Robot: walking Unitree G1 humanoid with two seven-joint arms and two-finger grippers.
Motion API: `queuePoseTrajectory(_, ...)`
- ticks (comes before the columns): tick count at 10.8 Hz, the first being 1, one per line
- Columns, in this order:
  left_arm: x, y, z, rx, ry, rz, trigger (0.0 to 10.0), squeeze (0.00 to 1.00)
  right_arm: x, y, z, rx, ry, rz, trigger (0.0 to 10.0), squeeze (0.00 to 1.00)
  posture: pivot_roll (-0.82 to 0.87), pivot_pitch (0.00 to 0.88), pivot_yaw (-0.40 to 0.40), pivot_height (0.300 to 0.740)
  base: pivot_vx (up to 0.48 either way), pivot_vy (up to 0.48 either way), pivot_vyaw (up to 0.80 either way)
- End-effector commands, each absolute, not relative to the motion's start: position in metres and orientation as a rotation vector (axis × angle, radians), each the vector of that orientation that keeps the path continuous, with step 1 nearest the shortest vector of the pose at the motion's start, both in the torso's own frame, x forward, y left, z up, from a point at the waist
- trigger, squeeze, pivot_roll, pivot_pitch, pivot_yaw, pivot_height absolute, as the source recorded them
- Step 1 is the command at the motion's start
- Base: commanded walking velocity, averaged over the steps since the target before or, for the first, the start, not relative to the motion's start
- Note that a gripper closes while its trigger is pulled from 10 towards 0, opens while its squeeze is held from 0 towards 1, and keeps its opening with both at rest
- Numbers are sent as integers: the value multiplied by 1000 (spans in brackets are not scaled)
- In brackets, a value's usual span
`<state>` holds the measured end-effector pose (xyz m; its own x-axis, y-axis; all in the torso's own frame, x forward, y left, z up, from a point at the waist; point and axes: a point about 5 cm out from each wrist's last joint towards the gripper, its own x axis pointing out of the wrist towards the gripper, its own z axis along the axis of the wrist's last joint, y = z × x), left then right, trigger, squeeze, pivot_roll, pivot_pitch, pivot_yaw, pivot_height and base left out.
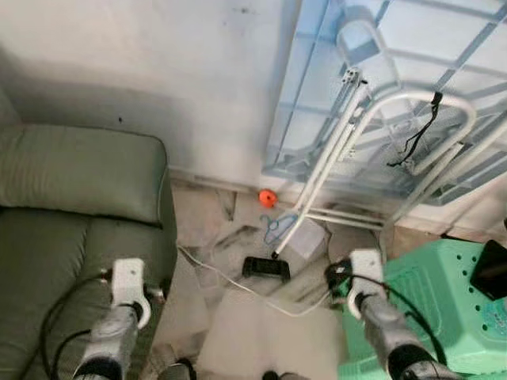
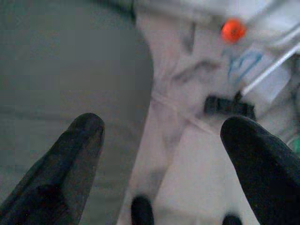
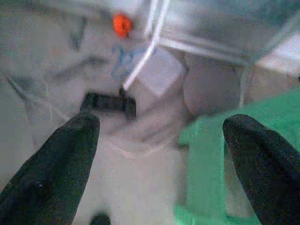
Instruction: Move the pillow to the sofa
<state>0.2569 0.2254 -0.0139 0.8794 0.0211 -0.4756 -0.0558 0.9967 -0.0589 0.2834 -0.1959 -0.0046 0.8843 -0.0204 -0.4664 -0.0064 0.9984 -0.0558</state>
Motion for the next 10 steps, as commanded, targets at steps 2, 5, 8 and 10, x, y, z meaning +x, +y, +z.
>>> queuePoseTrajectory(2, 244, 218, 21, -85, 311, -30, 10000, 0, 277, -212, 26, -41, 316, -18, 10000, 0, -55, 200, -103, 740, 0, 0, 0)
queuePoseTrajectory(5, 231, 207, 76, -62, 142, -64, 10000, 0, 261, -215, 78, -145, 213, -68, 10000, 0, -65, 197, -112, 740, 0, 0, 0)
queuePoseTrajectory(8, 223, 189, 102, -95, 33, -133, 10000, 0, 246, -190, 92, -67, 207, 83, 10000, 0, -66, 173, -115, 740, 0, 0, 0)
queuePoseTrajectory(10, 226, 191, 106, -146, 53, -121, 10000, 0, 246, -194, 100, -139, 182, 23, 10000, 0, -77, 169, -122, 740, 0, 0, 0)
